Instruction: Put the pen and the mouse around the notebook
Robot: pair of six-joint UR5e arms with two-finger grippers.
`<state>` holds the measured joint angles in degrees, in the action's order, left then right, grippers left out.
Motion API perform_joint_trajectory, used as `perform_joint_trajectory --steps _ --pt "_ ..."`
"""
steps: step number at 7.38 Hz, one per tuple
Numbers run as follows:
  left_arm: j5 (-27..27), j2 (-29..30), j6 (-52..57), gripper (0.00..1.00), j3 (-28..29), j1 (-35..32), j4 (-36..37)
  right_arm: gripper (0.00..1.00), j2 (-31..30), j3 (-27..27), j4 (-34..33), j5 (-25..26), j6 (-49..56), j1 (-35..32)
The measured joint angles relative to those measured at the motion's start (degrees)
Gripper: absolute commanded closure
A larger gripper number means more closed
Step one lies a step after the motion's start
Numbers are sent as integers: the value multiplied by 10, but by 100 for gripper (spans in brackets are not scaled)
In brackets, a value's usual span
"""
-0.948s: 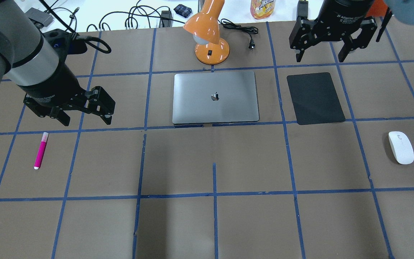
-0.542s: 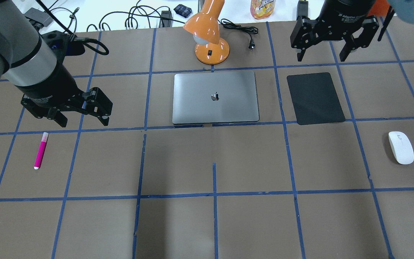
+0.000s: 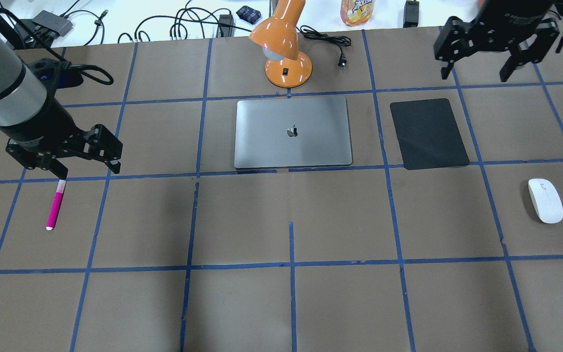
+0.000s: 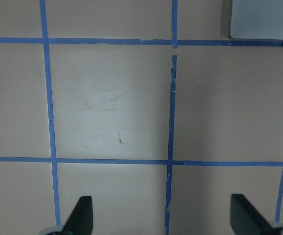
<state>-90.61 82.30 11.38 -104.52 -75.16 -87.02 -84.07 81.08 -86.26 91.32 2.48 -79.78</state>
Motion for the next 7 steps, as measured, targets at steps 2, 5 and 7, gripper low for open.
perform_joint_trajectory --steps 2,5,7 --pt "0 16 104 0 -47 86 83 0 3 10 6 1 151 93" --pt "0 53 185 0 -84 183 171 0 6 56 0 24 244 179" --pt "1 94 217 0 -93 205 228 0 13 104 -46 44 253 211"
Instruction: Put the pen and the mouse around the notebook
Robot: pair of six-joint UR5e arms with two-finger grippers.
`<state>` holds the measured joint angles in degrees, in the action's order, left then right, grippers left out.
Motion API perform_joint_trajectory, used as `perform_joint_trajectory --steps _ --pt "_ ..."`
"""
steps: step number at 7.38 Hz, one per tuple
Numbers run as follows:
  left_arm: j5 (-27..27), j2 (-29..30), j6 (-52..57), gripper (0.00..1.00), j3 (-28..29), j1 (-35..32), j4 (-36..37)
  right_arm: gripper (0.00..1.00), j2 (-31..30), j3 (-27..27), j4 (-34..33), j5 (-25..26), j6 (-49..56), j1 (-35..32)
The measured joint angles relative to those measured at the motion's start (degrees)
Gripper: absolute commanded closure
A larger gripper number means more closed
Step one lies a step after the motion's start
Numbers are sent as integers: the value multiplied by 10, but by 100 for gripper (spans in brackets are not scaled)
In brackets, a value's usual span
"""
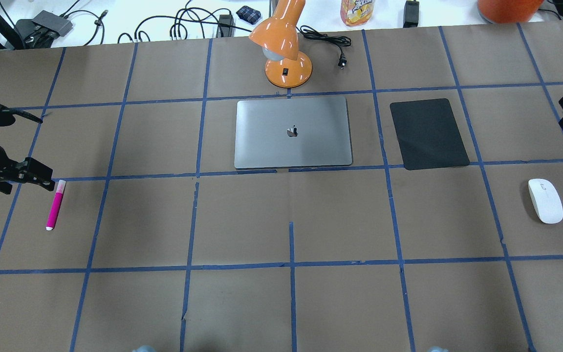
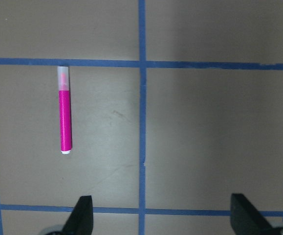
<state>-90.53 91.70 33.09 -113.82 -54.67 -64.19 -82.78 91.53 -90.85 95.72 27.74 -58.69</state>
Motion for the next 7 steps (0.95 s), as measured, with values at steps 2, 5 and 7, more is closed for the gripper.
perform_joint_trajectory --steps 2,5,7 --pt "0 51 16 0 -4 22 30 0 4 72 -83 2 13 29" --pt "-1 122 25 0 -2 32 87 0 36 166 -235 -1 30 56" --pt "-1 158 29 0 2 33 121 0 69 202 -312 -10 61 75"
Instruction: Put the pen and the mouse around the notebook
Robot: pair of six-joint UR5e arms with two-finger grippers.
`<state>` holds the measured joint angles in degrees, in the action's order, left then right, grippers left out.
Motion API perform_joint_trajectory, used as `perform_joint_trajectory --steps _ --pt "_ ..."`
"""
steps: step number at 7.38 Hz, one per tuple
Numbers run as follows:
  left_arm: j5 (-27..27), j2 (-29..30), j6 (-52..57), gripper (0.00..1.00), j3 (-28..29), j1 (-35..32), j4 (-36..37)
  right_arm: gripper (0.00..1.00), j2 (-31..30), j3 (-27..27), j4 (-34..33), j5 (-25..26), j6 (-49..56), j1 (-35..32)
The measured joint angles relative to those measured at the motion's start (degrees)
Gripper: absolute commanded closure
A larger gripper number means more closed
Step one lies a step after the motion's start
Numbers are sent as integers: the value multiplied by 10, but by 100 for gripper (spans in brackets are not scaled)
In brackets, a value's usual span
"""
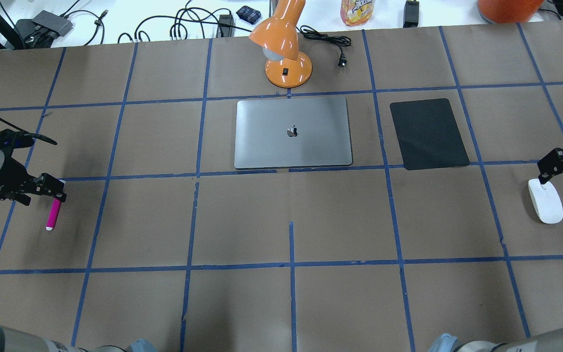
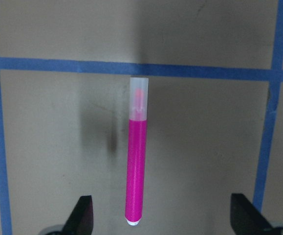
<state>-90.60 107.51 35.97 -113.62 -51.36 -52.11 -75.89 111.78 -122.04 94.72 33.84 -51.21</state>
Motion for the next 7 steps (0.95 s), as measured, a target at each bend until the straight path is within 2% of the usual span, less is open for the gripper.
perform_joint_trajectory --steps 1,2,4,5,6,7 --pt "0 15 1 7 1 0 17 0 8 14 -22 -10 16 9" --pt "0 28 2 20 1 0 29 0 16 23 -38 -19 27 15" --pt "-1 44 2 66 2 0 44 0 38 31 -64 -25 36 19" --pt "-1 47 1 81 2 0 48 0 47 32 -70 -25 38 20" --pt "-1 48 1 100 2 1 49 2 52 33 -73 -25 39 20" --pt "-1 49 1 100 2 1 50 8 54 33 -74 -25 39 21"
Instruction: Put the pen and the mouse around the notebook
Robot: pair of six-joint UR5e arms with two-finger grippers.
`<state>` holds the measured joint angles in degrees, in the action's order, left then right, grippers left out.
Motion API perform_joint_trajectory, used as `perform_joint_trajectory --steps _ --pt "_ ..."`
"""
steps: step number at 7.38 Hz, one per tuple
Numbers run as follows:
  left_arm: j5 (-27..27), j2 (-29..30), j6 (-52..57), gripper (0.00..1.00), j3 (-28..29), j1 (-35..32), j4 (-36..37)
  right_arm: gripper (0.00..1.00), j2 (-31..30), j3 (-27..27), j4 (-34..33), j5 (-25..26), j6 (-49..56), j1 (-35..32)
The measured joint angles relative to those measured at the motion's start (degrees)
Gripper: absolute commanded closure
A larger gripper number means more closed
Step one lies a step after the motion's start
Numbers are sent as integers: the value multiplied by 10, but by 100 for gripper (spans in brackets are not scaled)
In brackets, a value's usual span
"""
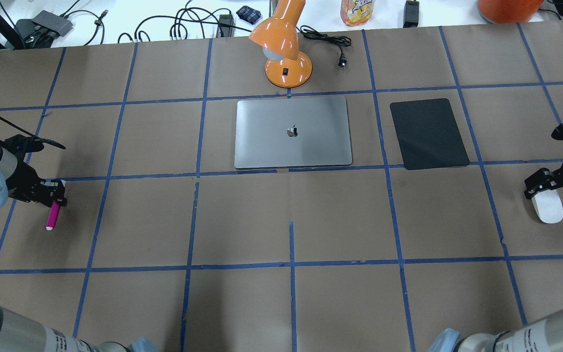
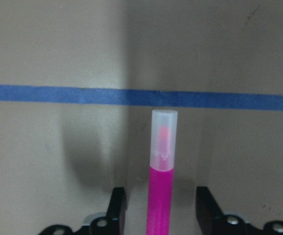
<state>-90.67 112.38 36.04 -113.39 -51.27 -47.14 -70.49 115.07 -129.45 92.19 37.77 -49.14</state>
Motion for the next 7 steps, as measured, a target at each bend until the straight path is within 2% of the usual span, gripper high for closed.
perform_joint_trajectory --steps 2,4,5,7 --pt "-1 0 -1 100 6 0 -2 25 1 1 1 1 1 0" --pt "-8 -3 -5 100 23 -2 -3 63 1 2 5 4 1 0" --pt "-16 -7 -26 100 36 -5 -6 76 0 2 7 6 1 0" --pt "-18 -16 -83 100 56 -18 -28 77 -2 1 9 7 1 0"
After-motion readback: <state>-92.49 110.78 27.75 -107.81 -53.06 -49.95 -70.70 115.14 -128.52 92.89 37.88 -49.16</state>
